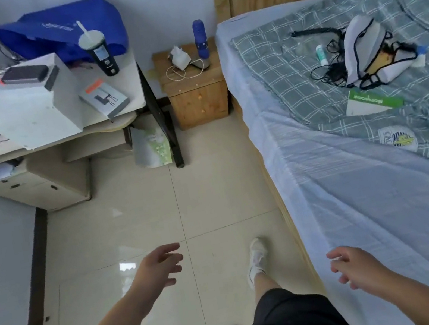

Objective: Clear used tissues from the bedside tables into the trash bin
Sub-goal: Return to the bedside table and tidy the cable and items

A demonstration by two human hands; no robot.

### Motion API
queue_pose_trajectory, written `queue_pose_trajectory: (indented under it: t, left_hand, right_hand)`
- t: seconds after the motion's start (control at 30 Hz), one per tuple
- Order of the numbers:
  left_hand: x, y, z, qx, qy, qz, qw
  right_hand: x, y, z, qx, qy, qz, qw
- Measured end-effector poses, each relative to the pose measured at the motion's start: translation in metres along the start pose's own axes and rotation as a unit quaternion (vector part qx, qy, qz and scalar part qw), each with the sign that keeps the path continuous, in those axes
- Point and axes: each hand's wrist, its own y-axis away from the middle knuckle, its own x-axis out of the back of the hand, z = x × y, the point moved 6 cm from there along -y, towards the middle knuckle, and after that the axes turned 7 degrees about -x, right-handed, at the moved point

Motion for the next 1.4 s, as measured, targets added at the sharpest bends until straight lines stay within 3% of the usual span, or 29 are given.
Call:
queue_pose_trajectory:
  t: [0.23, 0.4, 0.57, 0.83, 1.03, 1.2, 1.4]
  left_hand:
    - [0.003, -0.06, 0.062, 0.019, -0.069, -0.019, 0.997]
    - [0.024, -0.111, 0.082, 0.066, -0.077, 0.001, 0.995]
    - [0.045, -0.194, 0.116, 0.095, -0.047, 0.008, 0.994]
    - [0.056, -0.357, 0.27, 0.019, -0.061, -0.082, 0.995]
    - [0.078, -0.45, 0.398, -0.035, -0.042, -0.081, 0.995]
    - [0.083, -0.516, 0.453, -0.021, -0.01, -0.063, 0.998]
    - [0.071, -0.588, 0.489, 0.028, -0.021, -0.042, 0.998]
  right_hand:
    - [0.053, -0.071, -0.173, 0.047, 0.024, -0.036, 0.998]
    - [0.105, -0.09, -0.329, 0.157, 0.006, 0.005, 0.988]
    - [0.135, -0.12, -0.441, 0.19, -0.018, 0.02, 0.981]
    - [0.165, -0.176, -0.491, 0.1, -0.007, 0.036, 0.994]
    - [0.194, -0.212, -0.506, 0.015, -0.024, 0.042, 0.999]
    - [0.228, -0.279, -0.553, -0.004, -0.034, 0.043, 0.998]
    - [0.271, -0.387, -0.665, 0.029, -0.015, 0.009, 0.999]
